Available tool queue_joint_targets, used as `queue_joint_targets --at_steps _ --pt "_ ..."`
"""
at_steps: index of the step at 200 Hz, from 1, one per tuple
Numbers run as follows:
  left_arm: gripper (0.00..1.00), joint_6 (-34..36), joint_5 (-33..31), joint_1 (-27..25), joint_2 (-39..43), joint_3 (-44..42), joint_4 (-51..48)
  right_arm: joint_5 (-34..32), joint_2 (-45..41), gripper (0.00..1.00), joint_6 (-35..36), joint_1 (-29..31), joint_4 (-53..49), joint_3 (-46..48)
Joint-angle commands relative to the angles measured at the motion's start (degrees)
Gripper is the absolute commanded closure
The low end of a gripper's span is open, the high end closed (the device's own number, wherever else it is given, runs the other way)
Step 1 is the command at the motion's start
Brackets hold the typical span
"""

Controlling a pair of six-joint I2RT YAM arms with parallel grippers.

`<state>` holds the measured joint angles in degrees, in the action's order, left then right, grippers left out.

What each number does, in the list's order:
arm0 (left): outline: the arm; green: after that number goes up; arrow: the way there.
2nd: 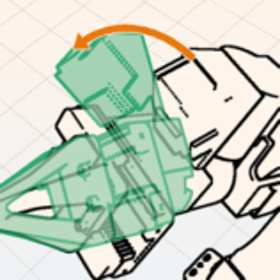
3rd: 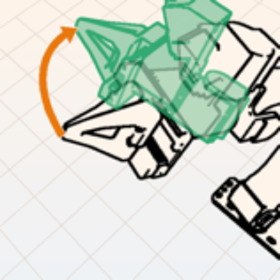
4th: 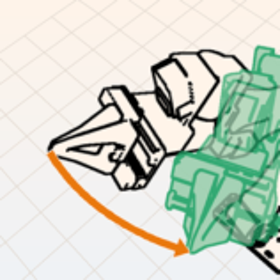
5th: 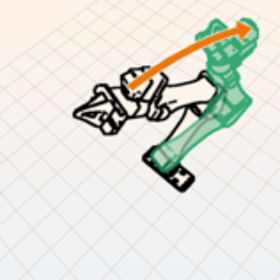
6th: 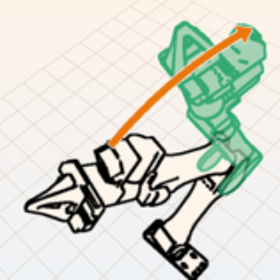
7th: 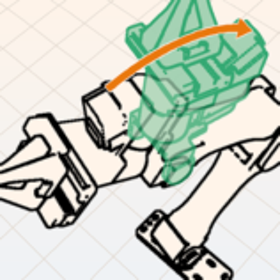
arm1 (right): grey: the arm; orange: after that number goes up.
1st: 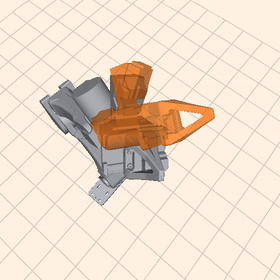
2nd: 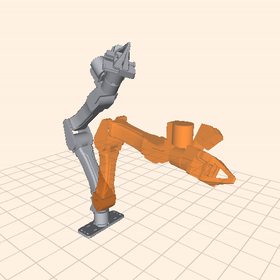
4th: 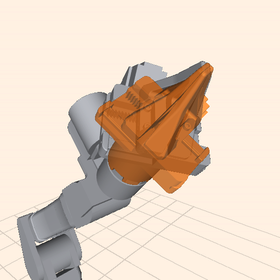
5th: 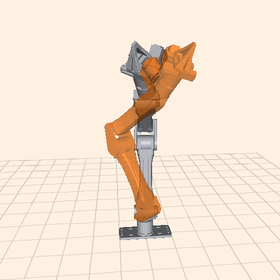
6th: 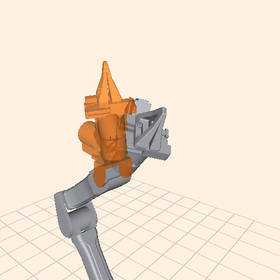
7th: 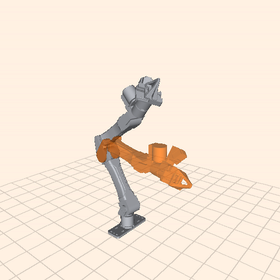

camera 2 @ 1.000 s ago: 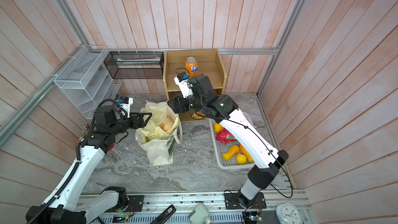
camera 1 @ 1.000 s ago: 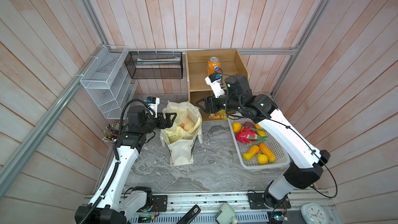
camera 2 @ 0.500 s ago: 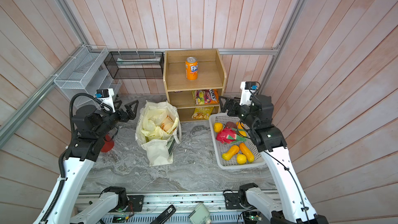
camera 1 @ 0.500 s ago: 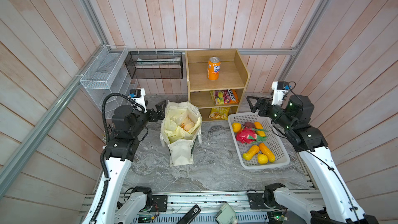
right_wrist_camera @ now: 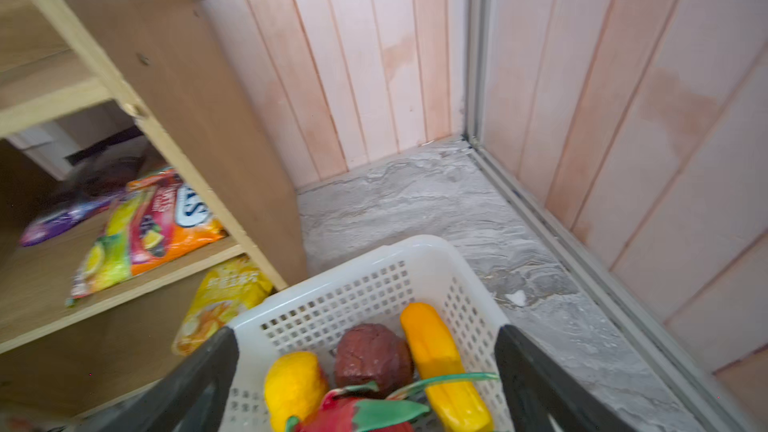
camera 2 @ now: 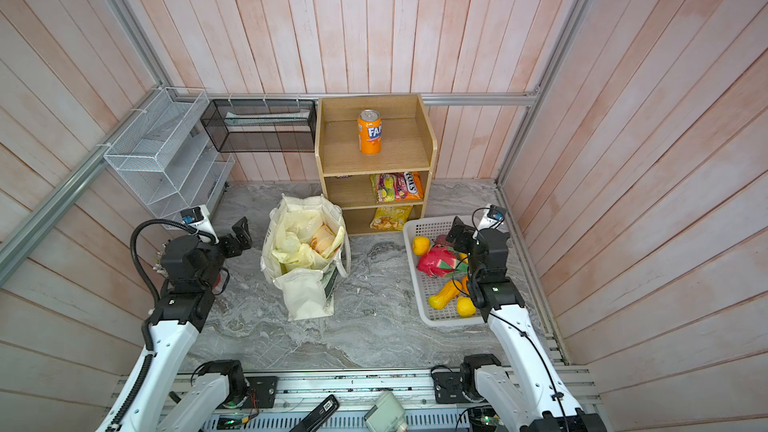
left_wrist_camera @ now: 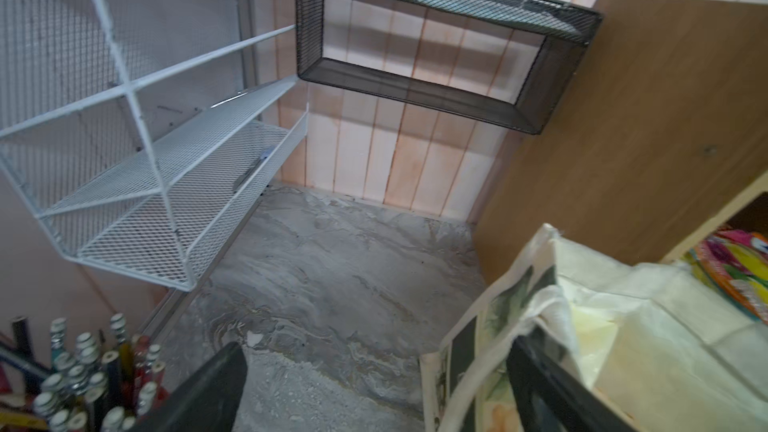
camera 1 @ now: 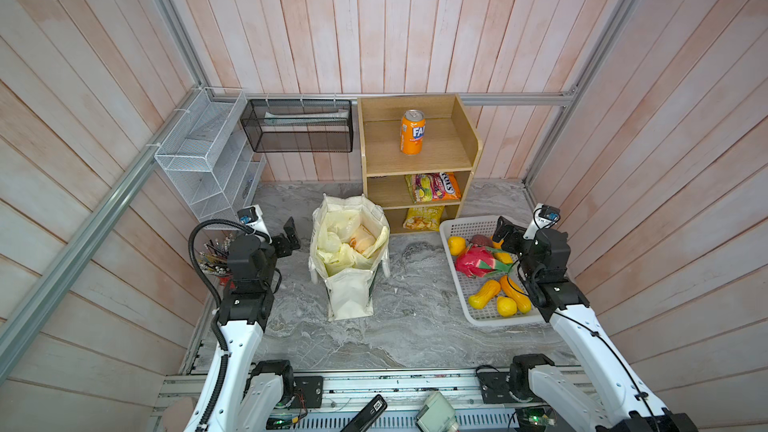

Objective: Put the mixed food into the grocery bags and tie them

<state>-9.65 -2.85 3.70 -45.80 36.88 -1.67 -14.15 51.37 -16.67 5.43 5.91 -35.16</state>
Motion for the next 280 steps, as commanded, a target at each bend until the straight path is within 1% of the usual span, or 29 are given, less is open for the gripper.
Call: queue_joint_targets --at_steps 1,13,29,46,57,79,90,93,102,109,136,144,154,162,171,188,208,218,227,236,241,251,259,267,280 --pt "0.00 0.88 -1.67 2.36 2.29 -4.80 8.95 -7.40 0.98 0.02 4.87 -1.30 13.44 4.77" --pt "0.00 1.62 -1.66 2.88 2.52 -7.27 10.18 -7.94 1.97 0.02 6.21 -1.80 16.79 7.74" --pt "0.00 3.21 -0.65 2.89 2.28 -10.94 13.58 -8.16 3.29 0.02 6.24 -2.04 22.04 11.54" --pt "0.00 3.35 -0.42 2.89 2.09 -16.75 21.46 -7.29 5.08 0.02 6.81 -2.11 27.56 15.26" --pt "0.00 2.41 -0.09 2.89 1.22 -20.48 27.12 -6.95 6.26 0.02 6.84 -2.15 29.13 16.53" --pt "0.00 0.53 2.42 2.89 -3.10 -25.38 36.53 -4.79 8.94 0.02 8.98 -2.09 33.89 19.13" --pt "0.00 -0.19 2.56 2.80 -6.65 -27.02 40.93 -2.70 10.36 0.02 10.34 -2.08 39.81 21.83" --pt "0.00 -0.43 2.63 2.80 -7.74 -27.29 42.10 -1.58 10.93 0.02 11.15 -2.05 43.38 23.39" --pt "0.00 0.50 2.97 2.69 -10.73 -27.72 45.13 1.07 12.61 0.02 12.88 -2.09 51.71 27.23" --pt "0.00 1.59 2.89 2.55 -13.49 -27.87 47.62 1.62 14.14 0.02 12.90 -2.09 55.28 28.79" --pt "0.00 3.07 5.16 2.29 -23.19 -28.39 57.40 2.84 17.58 0.02 13.64 -2.00 58.10 28.92" --pt "0.00 3.93 6.53 1.74 -24.72 -27.67 58.55 2.97 19.21 0.02 14.53 -2.00 60.22 28.72" --pt "0.00 4.89 6.55 0.54 -27.22 -26.46 59.87 2.57 20.69 0.02 15.78 -1.98 60.69 27.95" --pt "0.00 7.00 6.93 -0.02 -28.74 -25.29 59.84 2.33 21.94 0.02 16.55 -2.09 61.74 27.48" --pt "0.00 7.75 7.13 -0.41 -30.91 -24.76 62.09 2.60 23.64 0.02 17.52 -2.18 63.48 27.29" --pt "0.00 8.28 7.94 -0.84 -34.89 -24.34 65.31 3.29 28.32 0.02 18.33 -2.56 69.85 28.11" --pt "0.00 8.60 8.13 -0.98 -38.45 -24.35 68.75 3.56 34.23 0.02 17.37 -3.42 76.24 29.01" --pt "0.00 8.62 8.21 -0.98 -40.12 -24.03 69.43 1.79 37.20 0.02 16.35 -3.67 81.09 29.23" --pt "0.00 8.80 8.69 -0.98 -41.67 -23.55 69.97 3.12 37.75 0.02 15.99 -4.41 80.46 28.50" --pt "0.00 9.04 8.94 -0.98 -43.26 -22.84 71.11 5.42 36.89 0.02 15.95 -5.18 76.56 27.11" --pt "0.00 9.05 9.11 -0.94 -43.22 -21.83 69.48 6.59 36.26 0.02 15.76 -5.57 73.12 25.93" --pt "0.00 9.09 9.45 -0.98 -42.38 -19.41 62.80 8.84 35.47 0.02 15.91 -6.06 67.29 23.46" --pt "0.00 8.70 10.17 -0.47 -43.03 -19.71 64.59 9.39 36.03 0.02 15.91 -6.30 63.69 21.00" --pt "0.00 8.55 10.21 -0.41 -43.40 -19.92 65.44 10.58 36.00 0.02 15.32 -6.88 63.25 21.07" --pt "0.00 8.66 10.32 -0.36 -42.71 -19.40 63.24 10.93 35.90 0.02 15.25 -7.20 62.85 20.84"
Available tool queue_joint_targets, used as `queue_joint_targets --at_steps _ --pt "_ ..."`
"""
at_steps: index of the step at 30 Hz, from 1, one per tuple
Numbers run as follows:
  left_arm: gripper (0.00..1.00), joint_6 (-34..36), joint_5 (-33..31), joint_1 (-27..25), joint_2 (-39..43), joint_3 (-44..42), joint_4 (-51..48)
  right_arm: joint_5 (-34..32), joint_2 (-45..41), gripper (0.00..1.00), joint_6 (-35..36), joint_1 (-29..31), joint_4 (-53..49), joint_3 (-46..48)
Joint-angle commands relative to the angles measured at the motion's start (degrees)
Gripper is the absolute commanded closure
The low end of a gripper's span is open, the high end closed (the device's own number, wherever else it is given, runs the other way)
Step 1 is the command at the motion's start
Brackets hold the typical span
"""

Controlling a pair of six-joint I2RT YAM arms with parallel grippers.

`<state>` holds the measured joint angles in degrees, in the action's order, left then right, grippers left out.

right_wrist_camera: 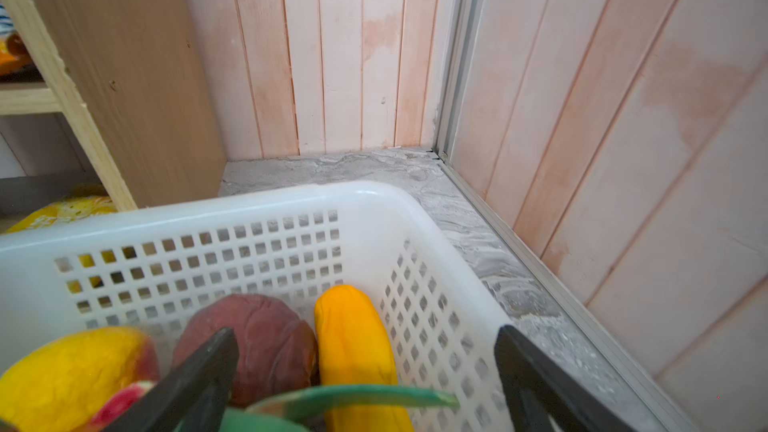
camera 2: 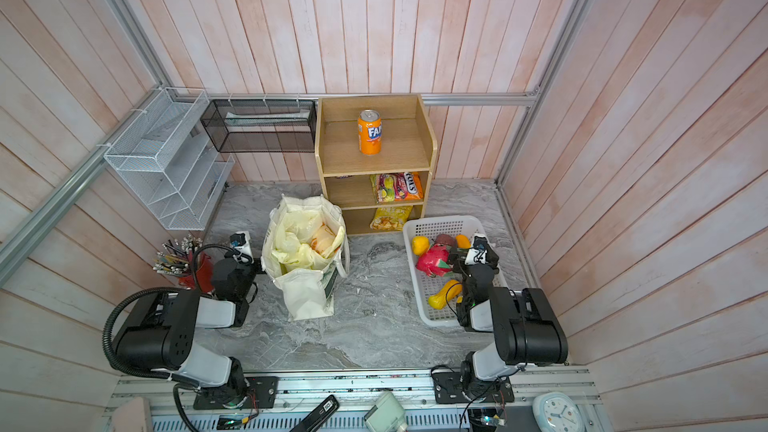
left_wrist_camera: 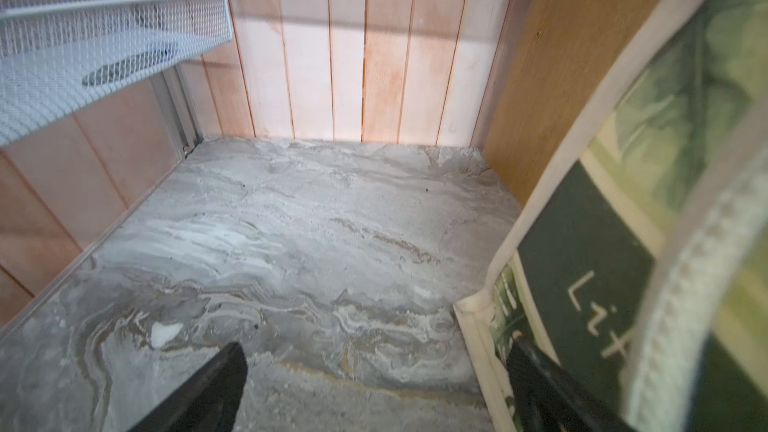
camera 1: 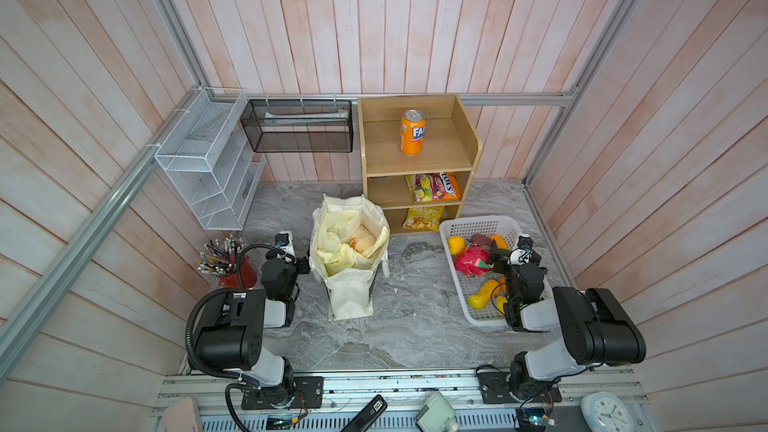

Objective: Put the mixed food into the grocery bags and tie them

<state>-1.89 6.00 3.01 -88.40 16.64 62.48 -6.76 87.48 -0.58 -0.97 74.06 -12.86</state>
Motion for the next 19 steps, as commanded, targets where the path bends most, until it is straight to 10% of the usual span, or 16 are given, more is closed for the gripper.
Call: queue_joint_targets --at_steps 1,19 --pt "0.00 0.91 1.38 0.34 -0.11 0.84 -0.89 3.57 -0.21 0.02 -0.83 -0.84 -5.27 -1.46" --pt "0.00 1.10 1.19 0.07 -0.31 1.07 -0.96 3.60 -0.29 0.02 -0.85 -0.77 -5.68 -1.53"
